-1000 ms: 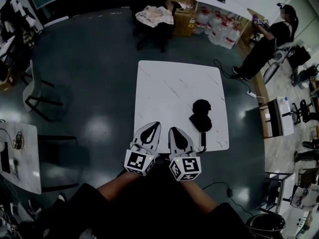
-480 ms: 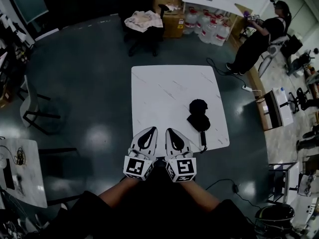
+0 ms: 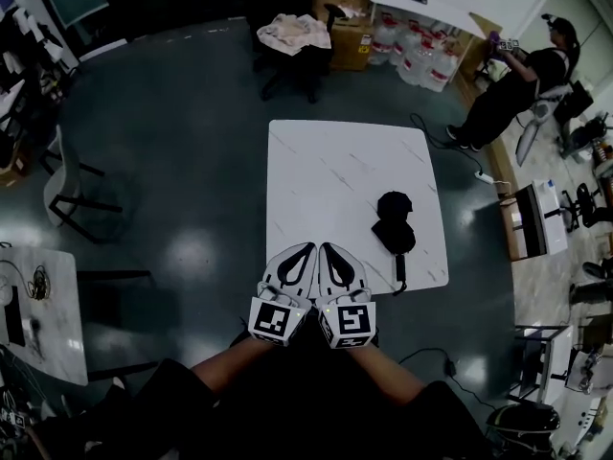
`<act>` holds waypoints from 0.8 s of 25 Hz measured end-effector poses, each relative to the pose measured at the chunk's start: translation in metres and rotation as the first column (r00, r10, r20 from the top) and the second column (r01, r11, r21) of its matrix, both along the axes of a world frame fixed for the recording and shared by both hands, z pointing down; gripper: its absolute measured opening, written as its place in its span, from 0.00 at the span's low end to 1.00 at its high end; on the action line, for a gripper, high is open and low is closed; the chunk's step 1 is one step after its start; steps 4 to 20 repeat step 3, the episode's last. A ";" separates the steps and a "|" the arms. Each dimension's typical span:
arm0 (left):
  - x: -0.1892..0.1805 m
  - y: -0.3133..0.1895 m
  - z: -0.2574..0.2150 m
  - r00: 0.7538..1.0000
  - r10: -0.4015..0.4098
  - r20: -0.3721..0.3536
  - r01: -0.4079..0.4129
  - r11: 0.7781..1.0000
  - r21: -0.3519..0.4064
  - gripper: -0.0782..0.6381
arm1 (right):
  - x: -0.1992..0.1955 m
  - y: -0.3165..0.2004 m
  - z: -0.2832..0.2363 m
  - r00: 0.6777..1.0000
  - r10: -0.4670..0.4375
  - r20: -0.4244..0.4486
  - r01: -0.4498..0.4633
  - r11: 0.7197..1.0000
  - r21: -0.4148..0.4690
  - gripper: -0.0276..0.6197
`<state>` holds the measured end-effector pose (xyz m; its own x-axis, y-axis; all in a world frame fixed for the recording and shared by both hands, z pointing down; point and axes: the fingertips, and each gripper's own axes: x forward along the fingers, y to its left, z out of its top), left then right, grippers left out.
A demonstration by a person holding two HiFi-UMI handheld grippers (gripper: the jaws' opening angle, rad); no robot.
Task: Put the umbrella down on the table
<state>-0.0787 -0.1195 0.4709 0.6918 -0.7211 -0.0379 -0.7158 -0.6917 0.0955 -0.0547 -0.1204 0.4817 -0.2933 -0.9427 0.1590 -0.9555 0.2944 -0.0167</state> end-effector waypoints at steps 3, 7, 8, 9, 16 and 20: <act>-0.007 -0.003 0.004 1.000 -0.005 -0.010 0.005 1.000 0.000 0.12 | -0.007 -0.003 0.002 1.000 0.001 -0.029 -0.001 1.000 0.004 0.07; -0.007 -0.003 0.004 1.000 -0.005 -0.010 0.005 1.000 0.000 0.12 | -0.007 -0.003 0.002 1.000 0.001 -0.029 -0.001 1.000 0.004 0.07; -0.007 -0.003 0.004 1.000 -0.005 -0.010 0.005 1.000 0.000 0.12 | -0.007 -0.003 0.002 1.000 0.001 -0.029 -0.001 1.000 0.004 0.07; -0.007 -0.003 0.004 1.000 -0.005 -0.010 0.005 1.000 0.000 0.12 | -0.007 -0.003 0.002 1.000 0.001 -0.029 -0.001 1.000 0.004 0.07; -0.007 -0.003 0.004 1.000 -0.005 -0.010 0.005 1.000 0.000 0.12 | -0.007 -0.003 0.002 1.000 0.001 -0.029 -0.001 1.000 0.004 0.07; -0.007 -0.003 0.004 1.000 -0.005 -0.010 0.005 1.000 0.000 0.12 | -0.007 -0.003 0.002 1.000 0.001 -0.029 -0.001 1.000 0.004 0.07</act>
